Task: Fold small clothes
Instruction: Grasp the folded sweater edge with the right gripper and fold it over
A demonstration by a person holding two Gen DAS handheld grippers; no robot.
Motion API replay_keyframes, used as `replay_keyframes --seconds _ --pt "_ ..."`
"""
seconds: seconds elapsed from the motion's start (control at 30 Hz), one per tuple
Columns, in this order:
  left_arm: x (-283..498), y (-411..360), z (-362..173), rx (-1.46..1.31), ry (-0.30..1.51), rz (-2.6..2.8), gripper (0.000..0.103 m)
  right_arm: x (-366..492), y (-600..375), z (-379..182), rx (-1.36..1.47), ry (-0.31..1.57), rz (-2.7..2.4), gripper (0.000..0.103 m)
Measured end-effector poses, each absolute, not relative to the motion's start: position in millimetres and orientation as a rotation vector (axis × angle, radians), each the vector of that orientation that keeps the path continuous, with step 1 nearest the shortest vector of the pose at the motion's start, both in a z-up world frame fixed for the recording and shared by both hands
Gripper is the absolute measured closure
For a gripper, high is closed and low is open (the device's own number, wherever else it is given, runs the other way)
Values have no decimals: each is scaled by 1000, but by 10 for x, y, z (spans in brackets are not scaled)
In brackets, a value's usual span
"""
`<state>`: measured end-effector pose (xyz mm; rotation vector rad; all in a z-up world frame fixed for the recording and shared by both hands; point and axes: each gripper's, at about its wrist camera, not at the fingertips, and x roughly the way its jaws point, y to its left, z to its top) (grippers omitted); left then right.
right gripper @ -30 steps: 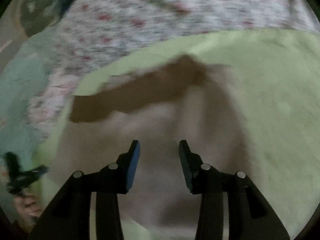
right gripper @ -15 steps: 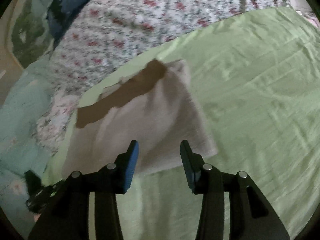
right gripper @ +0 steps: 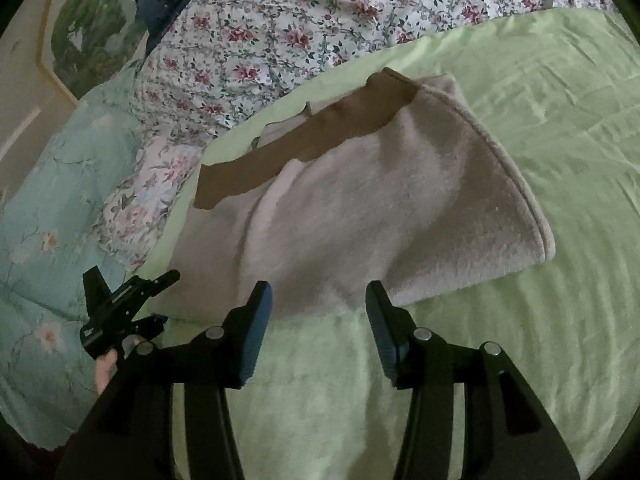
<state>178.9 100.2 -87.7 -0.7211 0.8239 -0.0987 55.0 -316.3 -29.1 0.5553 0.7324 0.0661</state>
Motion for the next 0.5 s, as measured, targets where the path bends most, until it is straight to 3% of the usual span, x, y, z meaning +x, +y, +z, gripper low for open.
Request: replay_keyframes --seconds 0.13,0.37,0.5 --pt "1827 904 -654 -683 772 -128 91 688 -3330 -241 562 719 76 53" --pt "1764 -70 81 -374 663 -361 91 993 -3672 -37 603 694 159 52" --pt "1802 -757 59 -211 699 -478 91 1276 -3776 31 667 709 254 48"
